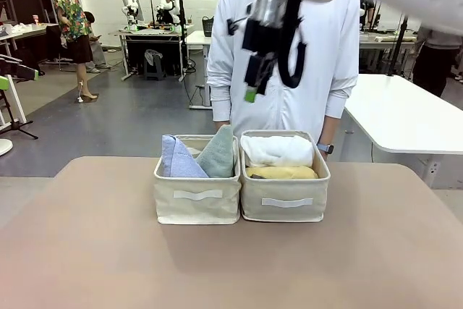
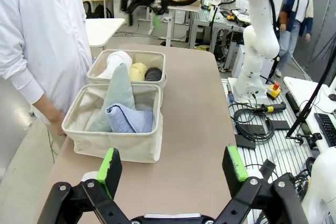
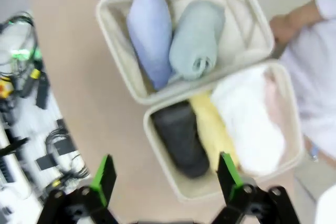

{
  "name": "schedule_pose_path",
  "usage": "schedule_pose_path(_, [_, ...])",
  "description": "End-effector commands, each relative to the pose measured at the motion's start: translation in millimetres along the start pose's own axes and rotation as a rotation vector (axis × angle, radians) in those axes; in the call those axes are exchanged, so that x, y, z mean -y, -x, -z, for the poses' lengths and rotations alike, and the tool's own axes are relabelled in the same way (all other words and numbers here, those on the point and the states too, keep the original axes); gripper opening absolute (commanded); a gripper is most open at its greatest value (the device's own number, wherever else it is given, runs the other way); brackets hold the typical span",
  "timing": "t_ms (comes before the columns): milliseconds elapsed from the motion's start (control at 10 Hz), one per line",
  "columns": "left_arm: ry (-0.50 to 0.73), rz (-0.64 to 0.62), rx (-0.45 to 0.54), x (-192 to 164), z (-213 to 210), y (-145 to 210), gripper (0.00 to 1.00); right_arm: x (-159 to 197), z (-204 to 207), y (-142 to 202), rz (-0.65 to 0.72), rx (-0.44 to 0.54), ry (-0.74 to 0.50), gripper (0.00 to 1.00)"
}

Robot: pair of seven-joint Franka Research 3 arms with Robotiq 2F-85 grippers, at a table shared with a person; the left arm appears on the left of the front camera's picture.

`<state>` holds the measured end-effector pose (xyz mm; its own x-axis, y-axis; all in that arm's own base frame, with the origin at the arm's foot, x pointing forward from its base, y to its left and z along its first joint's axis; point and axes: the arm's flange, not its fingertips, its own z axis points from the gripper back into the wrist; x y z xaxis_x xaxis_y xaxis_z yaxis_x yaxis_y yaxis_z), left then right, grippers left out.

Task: Sort the towels based on their folding style.
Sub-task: Pick up another triangle-folded towel from the table and place it in the left Fabric basket.

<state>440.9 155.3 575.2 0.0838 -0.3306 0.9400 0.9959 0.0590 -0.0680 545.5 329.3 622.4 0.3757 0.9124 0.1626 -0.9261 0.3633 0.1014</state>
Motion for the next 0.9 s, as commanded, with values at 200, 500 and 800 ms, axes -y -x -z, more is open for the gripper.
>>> schedule_pose_path(200, [-0.001, 0.006, 0.006, 1.2, -0.8, -1.5, 1.0, -53.0, 18.4, 141.6, 0.095, 0.006, -0.005, 1.0])
schedule_pose_path(500, [-0.001, 0.006, 0.006, 1.2, -0.8, -1.5, 1.0, -51.1, 13.3, 185.8, 0.139, 0.068, 0.038, 1.0])
schedule_pose_path(800, [-0.001, 0.006, 0.006, 1.2, -0.8, -1.5, 1.0, -45.6, 7.0, 181.4, 0.154, 0.012, 0.022, 1.0])
